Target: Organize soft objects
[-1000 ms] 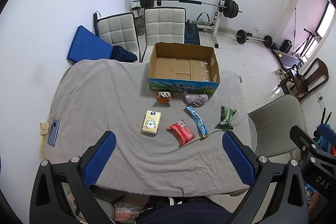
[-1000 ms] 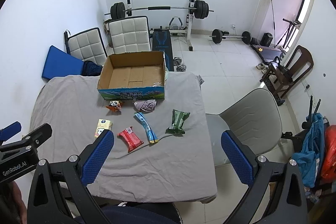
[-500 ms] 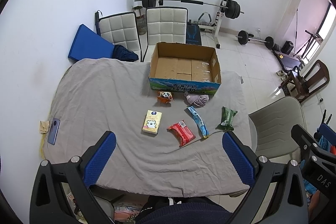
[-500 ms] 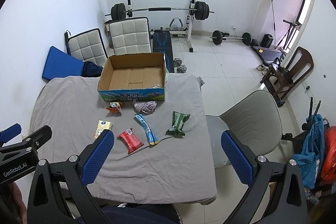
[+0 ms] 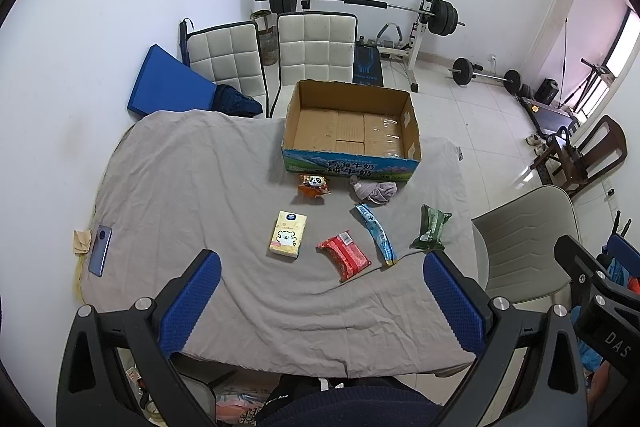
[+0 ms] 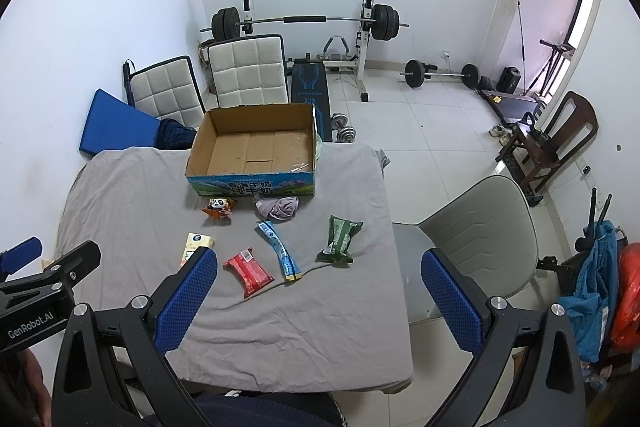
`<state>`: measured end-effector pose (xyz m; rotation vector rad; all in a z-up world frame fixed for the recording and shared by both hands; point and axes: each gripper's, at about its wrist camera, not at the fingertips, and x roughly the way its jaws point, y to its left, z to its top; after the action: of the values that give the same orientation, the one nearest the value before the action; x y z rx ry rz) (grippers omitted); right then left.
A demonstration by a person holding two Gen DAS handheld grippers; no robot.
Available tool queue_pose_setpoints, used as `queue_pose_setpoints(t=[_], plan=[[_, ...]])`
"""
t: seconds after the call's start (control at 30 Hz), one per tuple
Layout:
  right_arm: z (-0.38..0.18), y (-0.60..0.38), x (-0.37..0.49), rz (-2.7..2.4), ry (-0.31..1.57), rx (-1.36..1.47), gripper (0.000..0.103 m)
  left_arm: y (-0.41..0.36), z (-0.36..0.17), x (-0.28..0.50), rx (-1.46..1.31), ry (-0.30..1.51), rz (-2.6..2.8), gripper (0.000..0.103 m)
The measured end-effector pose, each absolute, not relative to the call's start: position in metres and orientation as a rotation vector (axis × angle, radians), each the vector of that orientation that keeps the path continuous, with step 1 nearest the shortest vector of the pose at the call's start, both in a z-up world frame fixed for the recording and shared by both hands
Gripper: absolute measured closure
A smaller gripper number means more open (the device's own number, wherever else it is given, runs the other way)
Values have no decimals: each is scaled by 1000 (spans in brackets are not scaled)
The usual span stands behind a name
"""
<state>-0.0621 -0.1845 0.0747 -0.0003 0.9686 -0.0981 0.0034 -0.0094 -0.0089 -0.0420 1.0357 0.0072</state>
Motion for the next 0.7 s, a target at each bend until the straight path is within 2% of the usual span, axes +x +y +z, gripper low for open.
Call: queue_pose_setpoints(t=[0.2, 0.4, 0.53, 0.7], plan=[[70, -188, -51, -98, 983, 6, 0, -9, -16, 10, -37, 1038, 9, 0], [30, -204, -13, -94, 1059, 25, 0, 7, -65, 62, -32, 1101, 61, 0], [-28, -211, 27, -75, 1165, 30, 0, 26, -118, 99, -47, 1191, 100, 0], [-131, -221, 81, -95, 1310, 21, 0, 51, -201, 139, -98, 1301, 125, 0]])
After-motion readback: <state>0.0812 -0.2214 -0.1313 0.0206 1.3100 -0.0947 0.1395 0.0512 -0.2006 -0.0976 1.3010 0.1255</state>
